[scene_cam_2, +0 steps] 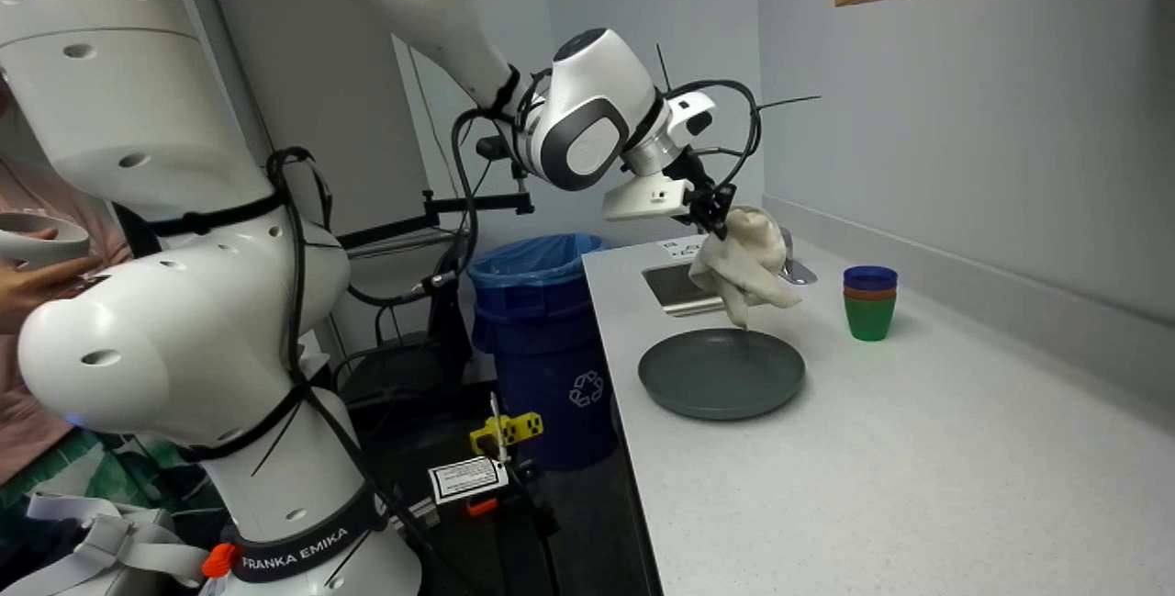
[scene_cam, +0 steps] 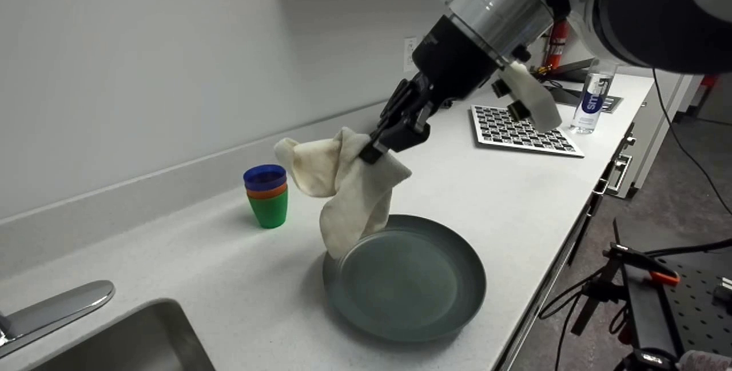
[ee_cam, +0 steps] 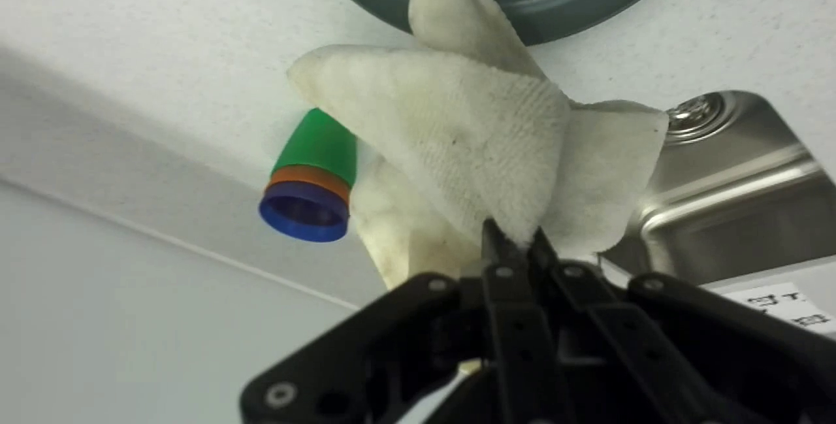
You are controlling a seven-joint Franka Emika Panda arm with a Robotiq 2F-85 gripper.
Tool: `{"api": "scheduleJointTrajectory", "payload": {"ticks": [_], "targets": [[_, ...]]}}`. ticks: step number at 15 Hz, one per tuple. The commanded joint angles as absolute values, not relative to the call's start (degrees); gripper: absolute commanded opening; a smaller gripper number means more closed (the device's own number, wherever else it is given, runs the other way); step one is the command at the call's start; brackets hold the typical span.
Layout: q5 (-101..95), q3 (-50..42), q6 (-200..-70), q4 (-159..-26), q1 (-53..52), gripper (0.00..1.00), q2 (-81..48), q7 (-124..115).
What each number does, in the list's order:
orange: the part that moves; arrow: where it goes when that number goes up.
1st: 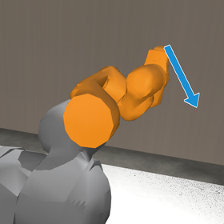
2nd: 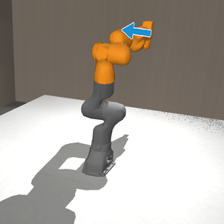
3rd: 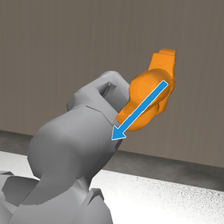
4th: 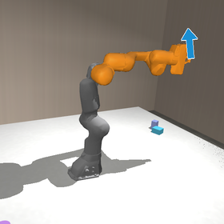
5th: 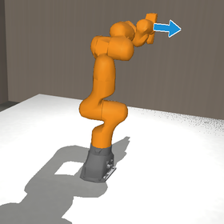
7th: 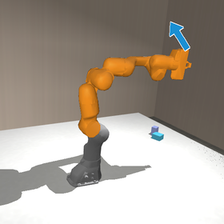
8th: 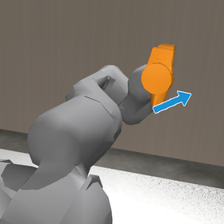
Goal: Use the towel to wipe the top cupboard door
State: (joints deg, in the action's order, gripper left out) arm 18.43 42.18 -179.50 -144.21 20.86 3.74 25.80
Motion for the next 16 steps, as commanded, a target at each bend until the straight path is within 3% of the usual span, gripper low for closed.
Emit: {"api": "scheduleJointTrajectory", "payload": {"ticks": [1,5,6,7,8,9,11,16], "targets": [[26.1,37.7,-175.7,-146.4,19.3,0.02,12.8,27.9],[24.6,33.4,-168.6,-150.2,22.1,0.02,22.6,26.2],[13.0,23.3,-167.2,-152.0,15.2,0.02,23.7,17.7],[18.4,31.4,-164.0,-151.9,24.3,0.02,26.7,22.3],[15.9,29.5,-162.1,-152.5,24.0,0.02,28.3,20.1],[6.5,20.8,-161.8,-153.4,17.1,0.02,28.2,13.6],[2.0,17.7,-163.7,-151.6,14.5,0.06,23.9,11.8],[-0.6,14.9,-162.3,-152.8,12.9,0.06,26.2,9.6]]}}
